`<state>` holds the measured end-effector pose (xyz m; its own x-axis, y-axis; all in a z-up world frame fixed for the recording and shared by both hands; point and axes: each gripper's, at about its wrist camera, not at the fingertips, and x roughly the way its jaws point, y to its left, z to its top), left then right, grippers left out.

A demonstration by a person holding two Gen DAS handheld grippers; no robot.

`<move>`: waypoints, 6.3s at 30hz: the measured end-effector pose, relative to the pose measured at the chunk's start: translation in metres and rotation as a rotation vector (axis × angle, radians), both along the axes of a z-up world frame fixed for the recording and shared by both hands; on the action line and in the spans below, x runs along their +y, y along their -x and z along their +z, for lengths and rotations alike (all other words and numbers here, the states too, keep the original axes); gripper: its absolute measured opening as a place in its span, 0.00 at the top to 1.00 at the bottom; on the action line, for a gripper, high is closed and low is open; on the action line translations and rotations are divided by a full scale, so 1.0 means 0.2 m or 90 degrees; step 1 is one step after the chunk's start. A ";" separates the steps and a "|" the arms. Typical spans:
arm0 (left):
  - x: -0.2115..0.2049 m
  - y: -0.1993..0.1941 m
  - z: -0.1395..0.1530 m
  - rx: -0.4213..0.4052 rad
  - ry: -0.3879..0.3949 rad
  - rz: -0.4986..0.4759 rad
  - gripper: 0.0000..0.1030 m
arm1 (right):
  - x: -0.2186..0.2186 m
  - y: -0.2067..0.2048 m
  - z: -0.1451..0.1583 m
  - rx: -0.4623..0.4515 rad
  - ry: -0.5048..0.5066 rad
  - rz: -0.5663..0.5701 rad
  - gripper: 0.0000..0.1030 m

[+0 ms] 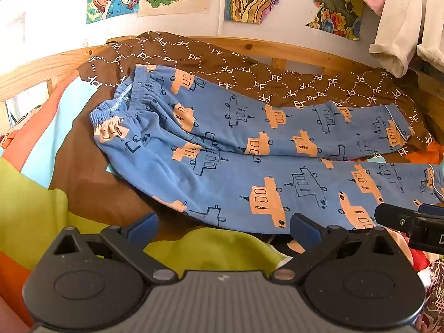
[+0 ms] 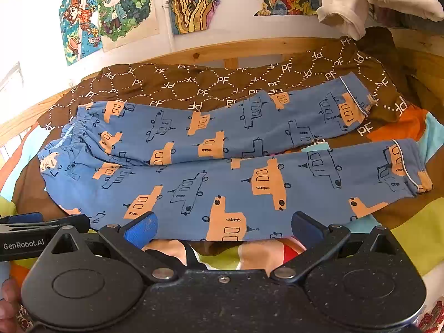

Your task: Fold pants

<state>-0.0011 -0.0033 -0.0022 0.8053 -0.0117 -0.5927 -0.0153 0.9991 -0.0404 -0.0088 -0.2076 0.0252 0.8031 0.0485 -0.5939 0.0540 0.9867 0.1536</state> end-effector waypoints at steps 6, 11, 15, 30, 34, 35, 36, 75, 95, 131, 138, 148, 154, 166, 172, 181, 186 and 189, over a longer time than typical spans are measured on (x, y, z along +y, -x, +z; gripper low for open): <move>0.00 0.00 0.00 0.002 0.000 0.001 0.00 | 0.00 0.00 0.00 0.001 -0.001 0.000 0.01; 0.00 0.00 0.00 0.003 0.000 0.001 0.00 | 0.00 0.00 -0.01 0.003 -0.003 -0.002 0.01; 0.00 0.00 -0.01 0.003 0.000 0.000 0.00 | 0.00 0.00 -0.01 0.004 -0.004 -0.001 0.01; 0.01 0.00 -0.03 0.011 0.001 0.003 0.00 | 0.01 0.00 -0.01 0.009 -0.005 0.001 0.01; 0.01 -0.01 -0.03 0.023 0.002 0.006 0.00 | 0.01 0.00 -0.02 0.014 -0.006 0.002 0.01; 0.01 -0.01 -0.03 0.026 0.002 0.007 0.00 | 0.01 0.00 -0.02 0.015 -0.006 0.002 0.01; 0.01 -0.01 -0.03 0.028 0.001 0.008 0.00 | 0.01 0.00 -0.02 0.018 -0.005 0.002 0.01; -0.06 -0.24 0.05 0.101 -0.036 -0.004 0.00 | -0.02 -0.18 0.06 0.066 0.029 0.016 0.01; -0.02 -0.69 0.17 0.108 -0.101 -0.034 0.00 | -0.15 -0.68 0.19 0.068 0.142 0.151 0.01; 0.00 -1.80 0.14 0.228 -0.427 -0.545 0.65 | -0.17 -2.04 0.02 0.259 0.256 0.558 0.33; 0.01 -1.81 0.15 0.237 -0.426 -0.486 0.98 | -0.22 -1.98 0.03 0.271 0.247 0.564 0.70; 0.06 -1.74 0.39 0.084 -0.413 -0.361 0.99 | -0.16 -1.90 0.16 0.170 0.339 0.508 0.99; 0.10 -1.98 0.33 0.122 -0.374 -0.290 0.97 | -0.11 -2.09 0.19 0.104 0.400 0.445 0.99; 0.42 -1.90 0.54 0.113 -0.298 -0.371 0.11 | -0.18 -2.19 0.10 0.116 0.278 0.480 0.18; 0.41 -1.90 0.48 0.174 -0.292 -0.385 0.33 | -0.03 -2.23 0.07 0.128 0.291 0.523 0.19; 0.39 -1.89 0.44 0.220 -0.278 -0.382 0.97 | 0.05 -2.37 0.01 0.217 0.218 0.556 0.39; 0.39 -1.82 0.49 0.192 -0.318 -0.377 0.98 | 0.04 -2.35 0.02 0.202 0.190 0.533 0.86; 0.37 -1.76 0.51 0.165 -0.345 -0.377 0.98 | 0.00 -2.26 0.07 0.151 0.194 0.533 0.90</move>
